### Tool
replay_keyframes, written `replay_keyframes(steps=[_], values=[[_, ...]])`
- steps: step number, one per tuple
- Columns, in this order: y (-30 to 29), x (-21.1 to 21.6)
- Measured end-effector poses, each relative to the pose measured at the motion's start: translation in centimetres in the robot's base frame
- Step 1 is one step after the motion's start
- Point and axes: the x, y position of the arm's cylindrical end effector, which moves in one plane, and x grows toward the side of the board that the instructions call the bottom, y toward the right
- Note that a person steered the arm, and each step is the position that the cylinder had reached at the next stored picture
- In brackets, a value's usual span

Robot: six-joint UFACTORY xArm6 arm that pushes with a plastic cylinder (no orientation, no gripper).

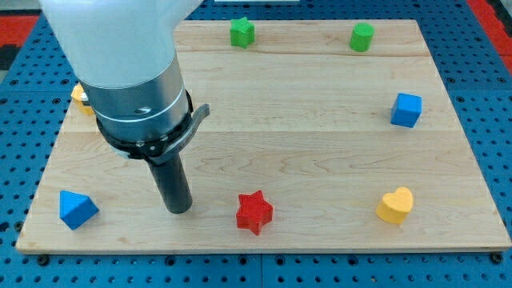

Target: Move the red circle towards green star

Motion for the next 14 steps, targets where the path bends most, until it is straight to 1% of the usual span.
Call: replay_keyframes(steps=[2, 4, 6, 9, 11, 14], values=[[0.1, 0.0], [-0.1, -0.9], [-0.2, -4.5], [-2.7, -14.5], [-8.5, -20.2], [-13.3, -29.7]])
